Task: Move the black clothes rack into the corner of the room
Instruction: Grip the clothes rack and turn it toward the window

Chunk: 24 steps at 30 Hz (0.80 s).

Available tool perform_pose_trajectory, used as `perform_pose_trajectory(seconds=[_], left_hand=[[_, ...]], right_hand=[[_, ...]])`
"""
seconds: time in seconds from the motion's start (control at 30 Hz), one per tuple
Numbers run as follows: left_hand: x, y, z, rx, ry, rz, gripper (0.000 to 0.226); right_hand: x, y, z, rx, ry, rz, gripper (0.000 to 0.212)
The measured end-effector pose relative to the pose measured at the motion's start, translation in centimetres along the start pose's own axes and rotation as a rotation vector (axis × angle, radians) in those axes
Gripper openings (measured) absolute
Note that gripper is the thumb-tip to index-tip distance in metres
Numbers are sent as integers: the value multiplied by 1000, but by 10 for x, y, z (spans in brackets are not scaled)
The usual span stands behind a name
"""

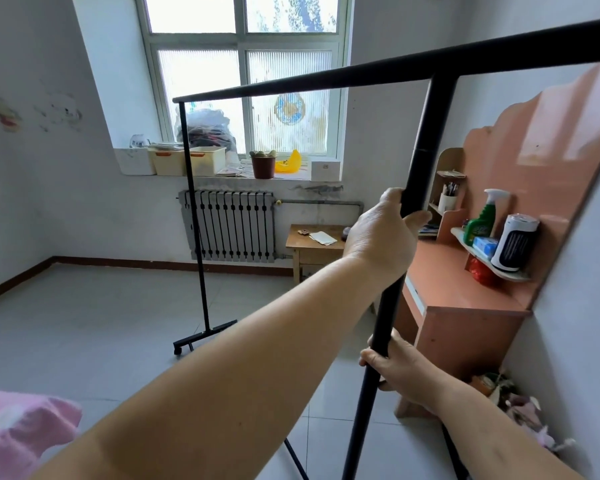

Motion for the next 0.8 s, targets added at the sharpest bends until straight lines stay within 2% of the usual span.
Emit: perform_pose_trajectory(seconds=[0.27,0.53,0.8], left_hand=[[-14,-93,-38,39,-29,62,34],[19,-157,-97,86,-2,160,28],[41,-203,-136,67,54,126,25]], right_hand=[[18,-103,-1,70,30,-95,15],[0,-200,-13,122,107,-155,17],[-19,-259,-28,135,140,-159,17]])
Point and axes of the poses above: each hand's wrist, its own y-axis away from the middle knuckle, its own x-axis out of the back of the hand, z = x × y, the point moved 7 cm from there along -y, towards the middle knuckle, and after that the axes turned 1 degree about x, right-handed, at the moved point
